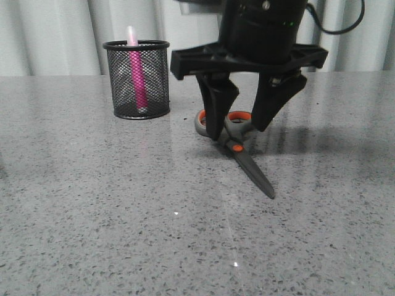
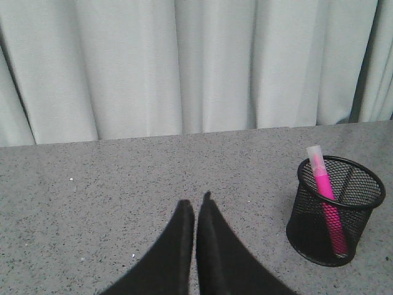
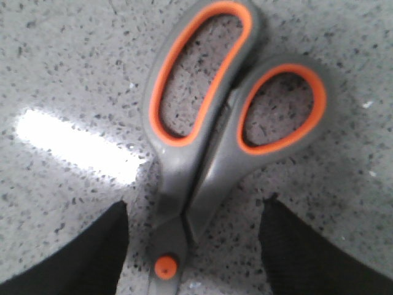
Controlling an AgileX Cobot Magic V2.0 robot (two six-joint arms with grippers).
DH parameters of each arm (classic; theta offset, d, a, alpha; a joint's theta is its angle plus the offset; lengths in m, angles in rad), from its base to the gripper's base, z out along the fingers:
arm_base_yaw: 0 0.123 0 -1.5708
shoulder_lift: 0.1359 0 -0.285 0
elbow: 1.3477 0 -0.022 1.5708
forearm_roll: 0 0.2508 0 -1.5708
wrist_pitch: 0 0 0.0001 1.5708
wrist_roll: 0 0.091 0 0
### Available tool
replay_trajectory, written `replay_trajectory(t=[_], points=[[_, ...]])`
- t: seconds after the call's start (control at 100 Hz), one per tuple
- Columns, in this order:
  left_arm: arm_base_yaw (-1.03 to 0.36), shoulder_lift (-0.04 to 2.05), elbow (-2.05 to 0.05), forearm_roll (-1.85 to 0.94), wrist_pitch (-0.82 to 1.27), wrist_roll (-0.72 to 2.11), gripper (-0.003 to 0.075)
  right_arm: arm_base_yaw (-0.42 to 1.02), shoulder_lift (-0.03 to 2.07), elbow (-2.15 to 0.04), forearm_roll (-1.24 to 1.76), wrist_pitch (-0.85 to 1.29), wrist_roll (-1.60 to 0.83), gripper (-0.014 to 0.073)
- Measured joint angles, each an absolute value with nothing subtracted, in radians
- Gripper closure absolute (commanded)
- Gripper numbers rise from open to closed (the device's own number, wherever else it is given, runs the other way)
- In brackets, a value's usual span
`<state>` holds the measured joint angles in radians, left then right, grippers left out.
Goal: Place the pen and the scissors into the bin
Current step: 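Lower the right gripper over the scissors' orange handles, then grasp the scissors at the handles and lift them upright, then carry the scissors over the mesh cup and lower blades first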
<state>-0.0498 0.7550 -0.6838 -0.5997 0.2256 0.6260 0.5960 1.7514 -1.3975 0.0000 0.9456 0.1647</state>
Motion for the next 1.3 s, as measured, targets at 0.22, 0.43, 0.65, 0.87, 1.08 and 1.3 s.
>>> replay_trajectory(t=[0.22,0.43,0.65,0.87,1.08,1.3], points=[[-0.050,0.755,-0.684,-0.600,0.226,0.624,0.0739,0.598,1.776,-1.398,0.000,0.921,0.167,0.0270],[-0.050,0.755,-0.684,-0.600,0.226,0.624,0.0739,0.599,1.778,-1.398,0.000,0.917,0.169,0.0423],[-0.050,0.755,-0.682,-0.600,0.226,0.624,0.0739,0.599,1.778,-1.401,0.000,0.926,0.154,0.0669],[-0.050,0.755,-0.682,-0.600,0.226,0.624,0.0739,0.599,1.696,-1.392,-0.029,0.900,0.134,0.0670],[-0.050,0.755,-0.682,-0.600,0.226,0.624,0.0739,0.599,1.417,-1.220,-0.049,0.590,0.131,0.0670],[-0.050,0.755,-0.682,-0.600,0.217,0.624,0.0739,0.599,1.312,-1.084,-0.055,0.192,0.131,0.0670]])
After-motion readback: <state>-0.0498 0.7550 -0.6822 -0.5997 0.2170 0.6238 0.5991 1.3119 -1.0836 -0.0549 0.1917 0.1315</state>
